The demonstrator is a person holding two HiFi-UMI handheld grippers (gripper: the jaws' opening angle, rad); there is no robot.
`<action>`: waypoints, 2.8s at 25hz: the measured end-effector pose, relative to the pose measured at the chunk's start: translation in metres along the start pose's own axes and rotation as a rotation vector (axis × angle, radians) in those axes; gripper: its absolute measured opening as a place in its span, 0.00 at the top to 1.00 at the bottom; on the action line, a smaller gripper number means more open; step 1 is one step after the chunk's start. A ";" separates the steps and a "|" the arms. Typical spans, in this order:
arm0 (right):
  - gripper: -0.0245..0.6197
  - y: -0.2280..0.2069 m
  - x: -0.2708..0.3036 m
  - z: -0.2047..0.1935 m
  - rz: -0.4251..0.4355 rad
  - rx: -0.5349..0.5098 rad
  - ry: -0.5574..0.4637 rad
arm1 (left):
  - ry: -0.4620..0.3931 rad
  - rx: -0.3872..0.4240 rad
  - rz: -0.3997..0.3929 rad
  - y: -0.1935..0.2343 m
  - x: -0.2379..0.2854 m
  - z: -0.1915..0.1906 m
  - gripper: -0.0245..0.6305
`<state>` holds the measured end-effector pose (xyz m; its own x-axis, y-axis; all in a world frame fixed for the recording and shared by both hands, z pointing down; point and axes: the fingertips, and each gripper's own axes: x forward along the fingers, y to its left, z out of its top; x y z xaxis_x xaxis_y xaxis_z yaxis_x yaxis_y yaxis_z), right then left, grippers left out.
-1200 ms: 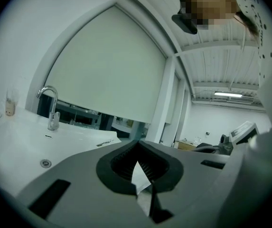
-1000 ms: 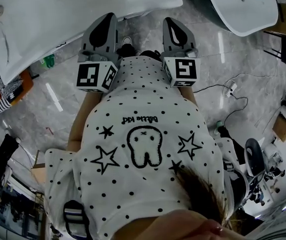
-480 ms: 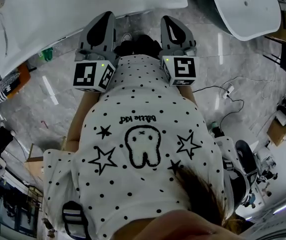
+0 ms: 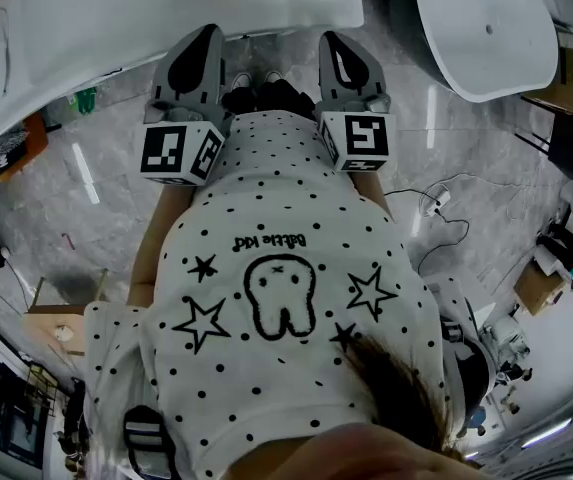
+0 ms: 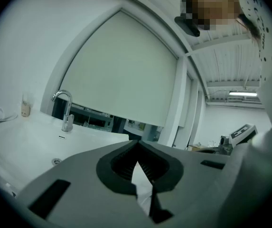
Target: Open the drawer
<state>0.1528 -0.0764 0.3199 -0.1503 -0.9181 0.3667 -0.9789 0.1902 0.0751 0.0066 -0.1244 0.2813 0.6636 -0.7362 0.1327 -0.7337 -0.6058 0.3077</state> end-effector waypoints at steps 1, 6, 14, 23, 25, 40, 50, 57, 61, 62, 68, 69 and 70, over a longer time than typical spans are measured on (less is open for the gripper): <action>0.94 -0.003 -0.001 0.000 0.005 -0.002 -0.002 | -0.003 0.000 0.005 -0.003 0.001 -0.001 0.96; 0.94 -0.038 -0.021 -0.010 0.028 -0.019 -0.016 | -0.016 -0.005 0.038 -0.042 0.009 -0.012 0.96; 0.94 -0.049 -0.032 -0.018 0.051 -0.040 -0.056 | -0.051 0.009 0.086 -0.056 -0.002 -0.030 0.96; 0.94 -0.058 -0.029 -0.011 0.046 -0.056 -0.079 | -0.071 0.027 0.088 -0.058 0.006 -0.024 0.96; 0.94 -0.060 -0.031 -0.014 0.042 -0.052 -0.082 | -0.070 0.038 0.079 -0.064 0.006 -0.027 0.96; 0.94 -0.058 -0.030 -0.013 0.056 -0.068 -0.090 | -0.088 0.037 0.080 -0.063 0.004 -0.024 0.96; 0.94 -0.059 -0.029 -0.012 0.059 -0.074 -0.090 | -0.097 0.032 0.089 -0.061 0.003 -0.023 0.96; 0.94 -0.057 -0.027 -0.010 0.068 -0.070 -0.093 | -0.101 0.023 0.110 -0.057 -0.001 -0.022 0.96; 0.94 -0.055 -0.025 -0.010 0.077 -0.072 -0.092 | -0.102 0.021 0.118 -0.056 -0.002 -0.022 0.96; 0.94 -0.055 -0.025 -0.010 0.077 -0.071 -0.093 | -0.101 0.021 0.120 -0.055 -0.002 -0.022 0.96; 0.94 -0.057 -0.027 -0.009 0.069 -0.064 -0.097 | -0.100 0.023 0.101 -0.057 0.000 -0.022 0.96; 0.94 -0.057 -0.027 -0.009 0.068 -0.065 -0.097 | -0.100 0.024 0.098 -0.058 0.000 -0.022 0.96; 0.94 -0.058 -0.028 -0.009 0.067 -0.066 -0.097 | -0.099 0.025 0.096 -0.058 0.000 -0.023 0.96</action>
<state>0.2146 -0.0590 0.3138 -0.2308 -0.9314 0.2814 -0.9555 0.2716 0.1153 0.0530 -0.0826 0.2846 0.5736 -0.8165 0.0663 -0.7972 -0.5378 0.2741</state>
